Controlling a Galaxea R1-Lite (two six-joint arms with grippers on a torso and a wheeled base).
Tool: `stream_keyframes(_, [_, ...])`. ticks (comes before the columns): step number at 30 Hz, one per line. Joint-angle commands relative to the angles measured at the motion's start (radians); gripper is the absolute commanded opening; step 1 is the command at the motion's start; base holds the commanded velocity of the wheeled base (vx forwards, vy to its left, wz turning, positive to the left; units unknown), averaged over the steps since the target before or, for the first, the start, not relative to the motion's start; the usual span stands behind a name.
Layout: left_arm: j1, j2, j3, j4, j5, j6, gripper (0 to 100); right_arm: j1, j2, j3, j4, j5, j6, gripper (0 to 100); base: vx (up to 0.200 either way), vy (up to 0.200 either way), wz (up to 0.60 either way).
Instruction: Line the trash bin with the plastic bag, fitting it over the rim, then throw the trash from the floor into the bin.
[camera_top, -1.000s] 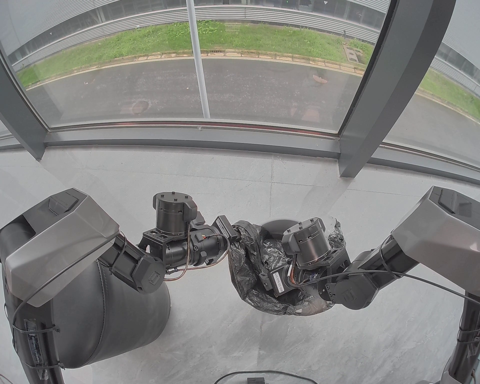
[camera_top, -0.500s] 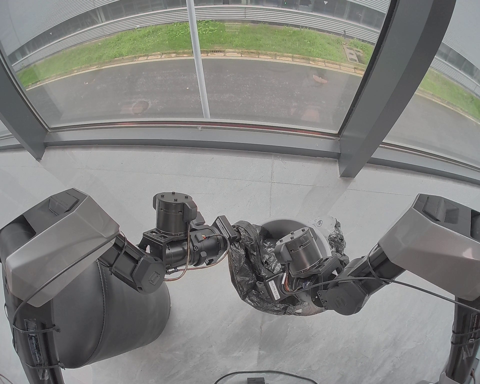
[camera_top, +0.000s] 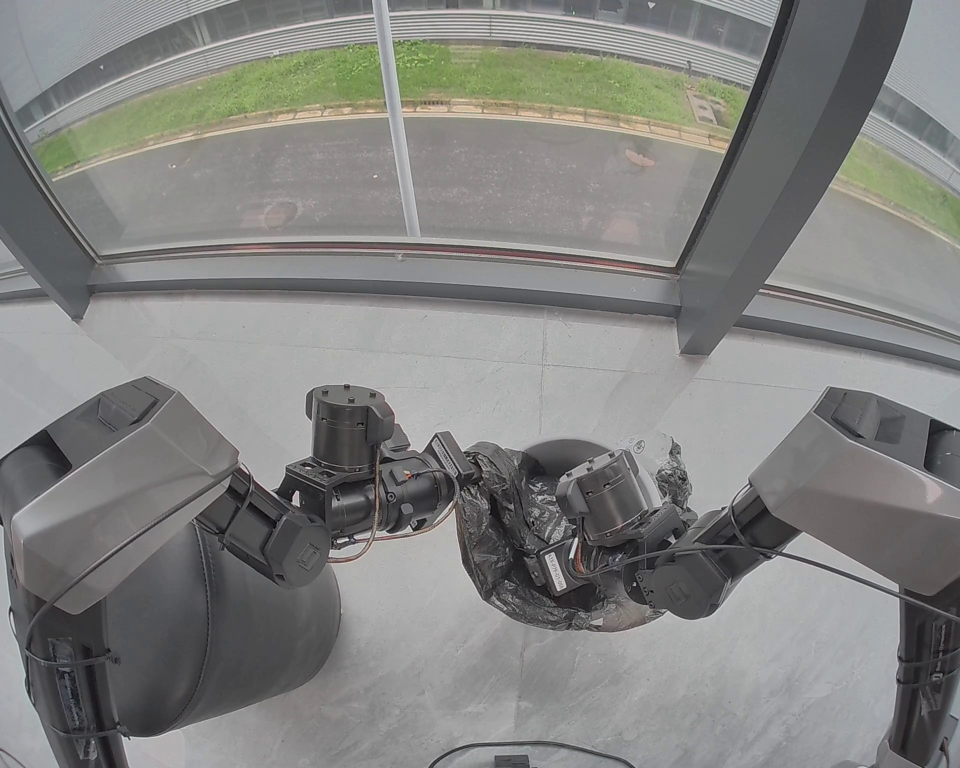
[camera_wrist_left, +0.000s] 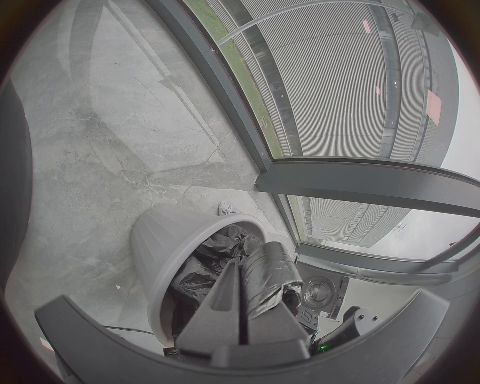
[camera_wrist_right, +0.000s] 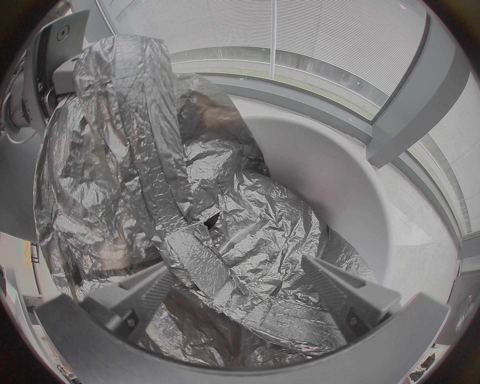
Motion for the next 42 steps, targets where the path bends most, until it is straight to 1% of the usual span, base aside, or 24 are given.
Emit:
stream_keyframes(1, [0.000,0.000,0.000,0.000,0.000,0.000,0,0.000,0.003,0.000,-0.001,0.000,0.001,0,0.000,0.000,0.00])
stream_keyframes(16, [0.000,0.000,0.001,-0.002,0.001,0.000,0,-0.004,-0.012,0.009,-0.006,0.000,0.009,0,0.000,0.000,0.00])
stream_keyframes(24, [0.011,-0.005,0.009,0.000,0.001,0.001,0,-0.040,-0.095,0.012,-0.001,-0.020,0.001,0,0.000,0.000,0.00])
stream_keyframes(30, [0.009,-0.015,0.027,0.000,-0.002,0.001,0,-0.048,-0.165,0.029,0.002,-0.022,0.000,0,0.000,0.000,0.00])
stream_keyframes(42, [-0.009,-0.026,0.046,0.000,-0.009,0.004,0,-0.068,-0.213,0.046,0.001,-0.023,0.000,0,0.000,0.000,0.00])
